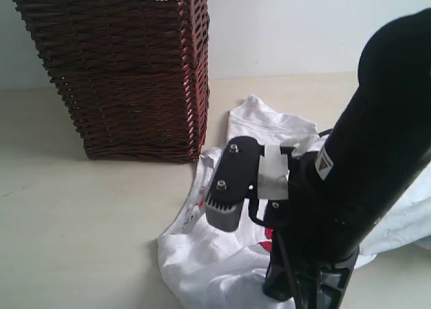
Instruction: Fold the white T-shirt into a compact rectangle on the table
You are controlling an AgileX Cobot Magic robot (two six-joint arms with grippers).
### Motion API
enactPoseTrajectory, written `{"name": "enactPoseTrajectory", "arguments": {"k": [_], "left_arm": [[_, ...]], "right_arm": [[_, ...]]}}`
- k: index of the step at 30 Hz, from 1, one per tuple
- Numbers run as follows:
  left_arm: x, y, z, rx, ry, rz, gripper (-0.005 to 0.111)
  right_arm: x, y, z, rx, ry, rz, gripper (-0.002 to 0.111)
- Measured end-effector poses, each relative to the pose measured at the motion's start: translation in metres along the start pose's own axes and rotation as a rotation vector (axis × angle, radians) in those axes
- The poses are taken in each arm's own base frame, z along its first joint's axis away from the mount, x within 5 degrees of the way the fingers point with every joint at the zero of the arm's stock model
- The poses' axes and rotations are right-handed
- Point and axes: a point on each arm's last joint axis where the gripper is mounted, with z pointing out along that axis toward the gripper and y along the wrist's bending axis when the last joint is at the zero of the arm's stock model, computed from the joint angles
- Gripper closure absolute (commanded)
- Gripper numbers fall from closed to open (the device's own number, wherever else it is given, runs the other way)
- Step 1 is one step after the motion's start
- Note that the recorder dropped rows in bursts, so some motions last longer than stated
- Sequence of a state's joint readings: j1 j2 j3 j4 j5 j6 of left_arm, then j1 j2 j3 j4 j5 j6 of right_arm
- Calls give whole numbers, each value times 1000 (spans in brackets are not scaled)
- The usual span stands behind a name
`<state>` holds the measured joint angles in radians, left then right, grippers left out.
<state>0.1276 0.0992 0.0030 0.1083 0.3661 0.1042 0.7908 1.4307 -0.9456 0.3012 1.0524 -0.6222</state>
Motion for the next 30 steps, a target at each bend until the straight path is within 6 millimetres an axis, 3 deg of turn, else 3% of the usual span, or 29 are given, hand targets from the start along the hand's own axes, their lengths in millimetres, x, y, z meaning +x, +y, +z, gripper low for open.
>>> {"name": "enactPoseTrajectory", "arguments": {"k": [5,14,18,22,24,30], "left_arm": [[0,0,0,0,0,0,107],[0,0,0,0,0,0,107],[0,0,0,0,0,0,107],[0,0,0,0,0,0,107],[0,0,0,0,0,0,107],[0,0,0,0,0,0,107]], "right_arm": [[-8,8,-16,-64,-31,0,108],[-4,16,-16,-154,3,-60,106],[0,23,-9,-226,-11,-85,85],[7,31,3,-322,-35,-151,55],[14,34,10,-357,-32,-184,50],[22,35,19,-361,-9,-211,51]]}}
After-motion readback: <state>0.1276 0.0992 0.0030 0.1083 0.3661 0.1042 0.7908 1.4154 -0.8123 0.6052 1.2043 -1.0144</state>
